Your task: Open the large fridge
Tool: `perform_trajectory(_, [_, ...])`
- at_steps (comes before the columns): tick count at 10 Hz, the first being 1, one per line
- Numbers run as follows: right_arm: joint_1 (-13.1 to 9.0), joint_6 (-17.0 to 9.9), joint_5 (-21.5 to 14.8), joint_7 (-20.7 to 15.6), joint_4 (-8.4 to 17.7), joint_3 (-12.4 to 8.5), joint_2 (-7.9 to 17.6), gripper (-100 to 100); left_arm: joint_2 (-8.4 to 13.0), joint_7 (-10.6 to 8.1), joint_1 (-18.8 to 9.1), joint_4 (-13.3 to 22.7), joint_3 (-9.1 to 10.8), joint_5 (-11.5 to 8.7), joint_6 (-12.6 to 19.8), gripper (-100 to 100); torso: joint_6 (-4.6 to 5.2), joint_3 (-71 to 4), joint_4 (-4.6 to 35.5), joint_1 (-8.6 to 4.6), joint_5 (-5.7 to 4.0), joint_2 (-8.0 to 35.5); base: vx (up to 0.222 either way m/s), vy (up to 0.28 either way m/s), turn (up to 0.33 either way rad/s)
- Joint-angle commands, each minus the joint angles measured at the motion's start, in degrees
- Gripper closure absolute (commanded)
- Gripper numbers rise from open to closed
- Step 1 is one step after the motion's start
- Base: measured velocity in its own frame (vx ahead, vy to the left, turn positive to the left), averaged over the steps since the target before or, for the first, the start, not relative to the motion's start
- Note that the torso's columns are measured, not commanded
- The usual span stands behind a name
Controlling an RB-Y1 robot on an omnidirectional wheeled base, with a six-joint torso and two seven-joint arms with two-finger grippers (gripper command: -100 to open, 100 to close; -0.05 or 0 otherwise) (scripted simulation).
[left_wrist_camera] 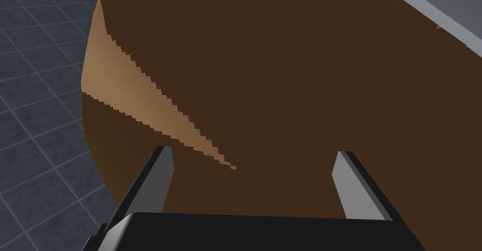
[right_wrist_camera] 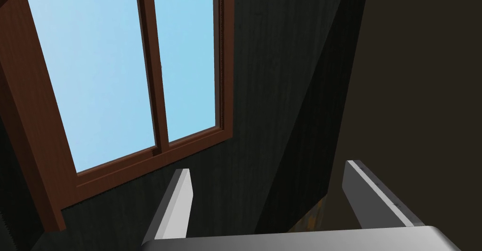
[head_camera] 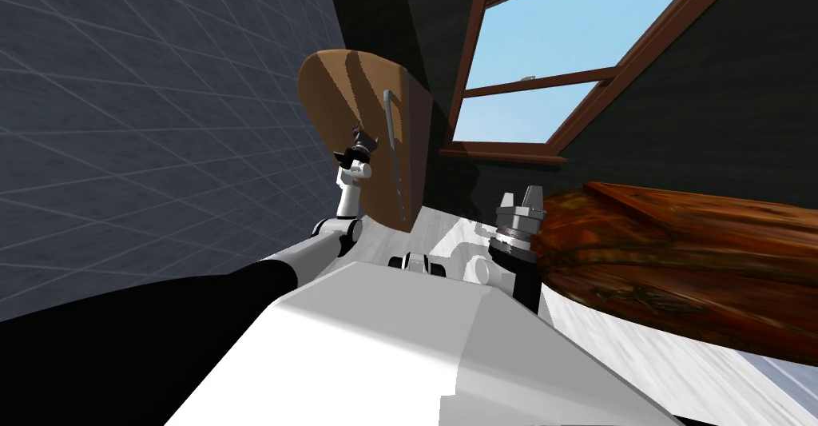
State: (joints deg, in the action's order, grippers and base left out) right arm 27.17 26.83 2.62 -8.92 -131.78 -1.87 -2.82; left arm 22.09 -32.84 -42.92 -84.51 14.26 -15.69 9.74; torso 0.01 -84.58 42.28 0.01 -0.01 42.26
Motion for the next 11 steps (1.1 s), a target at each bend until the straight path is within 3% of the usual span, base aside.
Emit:
perform_trajectory(1, [0.0, 0.0, 0.0, 0.0, 0.0, 0.0, 0.0, 0, 0.15, -0.68, -3.84, 2.56, 1.18, 0.32, 2.58, -100, -0.02, 0.02, 0.01, -0.01, 0.02, 0.04, -0.009, -0.093, 0.043])
perform_trajectory(3, [0.0, 0.0, 0.0, 0.0, 0.0, 0.0, 0.0, 0, 0.38, -1.74, -7.89, 6.72, 3.1, 0.83, 6.14, -100, -0.03, -0.01, 0.0, 0.04, 0.03, -0.01, -0.014, -0.123, 0.098])
perform_trajectory(6, [0.0, 0.0, 0.0, 0.0, 0.0, 0.0, 0.0, 0, 0.39, -2.16, -11.27, 8.7, 4.03, 1.17, 8.31, -100, -0.02, -0.01, -0.01, 0.01, 0.02, -0.01, -0.008, -0.106, 0.044])
perform_trajectory(11, [0.0, 0.0, 0.0, 0.0, 0.0, 0.0, 0.0, 0, 0.23, -3.36, -19.1, 15.73, 7.49, 2.82, 14.72, -100, -0.02, 0.05, 0.03, 0.06, 0.03, 0.09, -0.017, -0.108, 0.076])
